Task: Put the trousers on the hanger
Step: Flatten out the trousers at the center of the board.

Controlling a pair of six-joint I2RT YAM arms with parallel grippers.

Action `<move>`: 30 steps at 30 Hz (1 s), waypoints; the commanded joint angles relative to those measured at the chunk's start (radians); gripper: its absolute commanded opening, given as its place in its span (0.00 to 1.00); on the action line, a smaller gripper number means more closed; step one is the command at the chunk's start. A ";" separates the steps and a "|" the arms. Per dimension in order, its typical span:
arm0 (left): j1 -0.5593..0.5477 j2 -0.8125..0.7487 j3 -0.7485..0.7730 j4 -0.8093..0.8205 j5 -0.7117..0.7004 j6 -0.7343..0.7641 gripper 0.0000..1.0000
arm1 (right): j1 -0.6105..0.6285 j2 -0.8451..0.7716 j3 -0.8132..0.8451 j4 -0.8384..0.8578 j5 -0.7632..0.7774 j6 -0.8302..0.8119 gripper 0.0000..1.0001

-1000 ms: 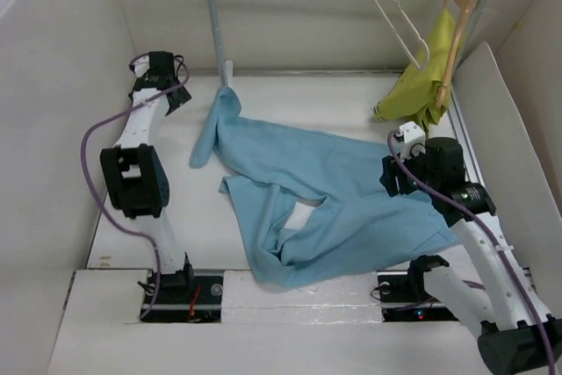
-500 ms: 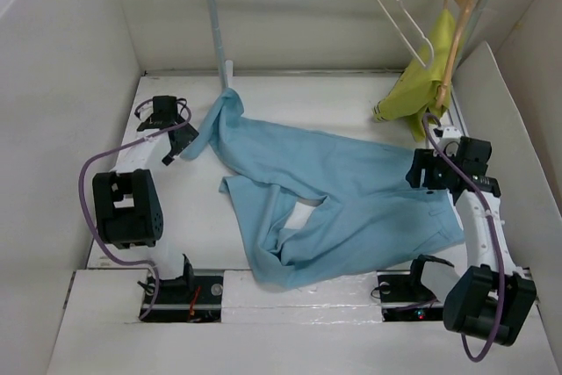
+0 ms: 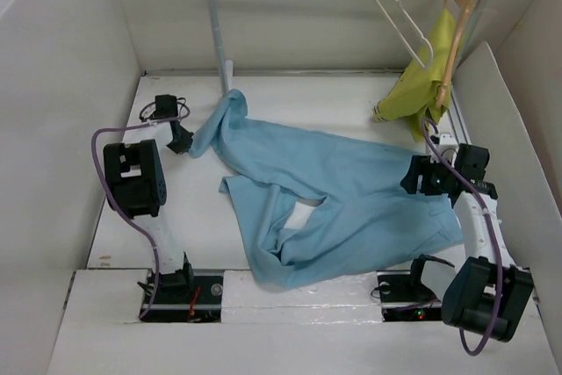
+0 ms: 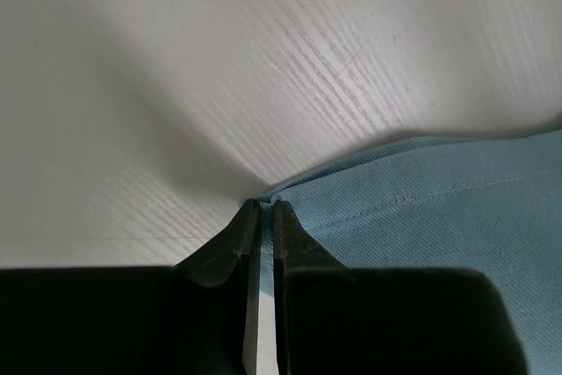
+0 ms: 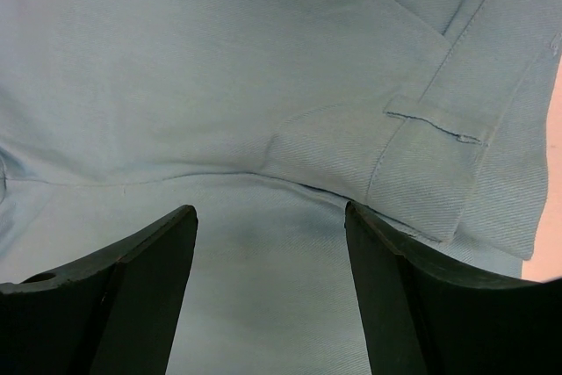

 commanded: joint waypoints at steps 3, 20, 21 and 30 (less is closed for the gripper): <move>0.026 -0.088 0.063 -0.056 -0.040 -0.008 0.00 | -0.021 0.026 0.000 0.096 -0.026 0.028 0.73; 0.135 -0.686 -0.046 -0.071 -0.506 0.006 0.00 | -0.031 0.113 -0.018 0.266 0.013 0.186 0.74; 0.135 -0.642 -0.026 -0.124 -0.515 -0.001 0.00 | -0.031 0.127 -0.015 0.281 0.010 0.207 0.74; 0.145 -0.592 -0.166 -0.226 -0.469 -0.127 0.42 | -0.110 0.152 0.080 0.223 0.129 0.180 0.75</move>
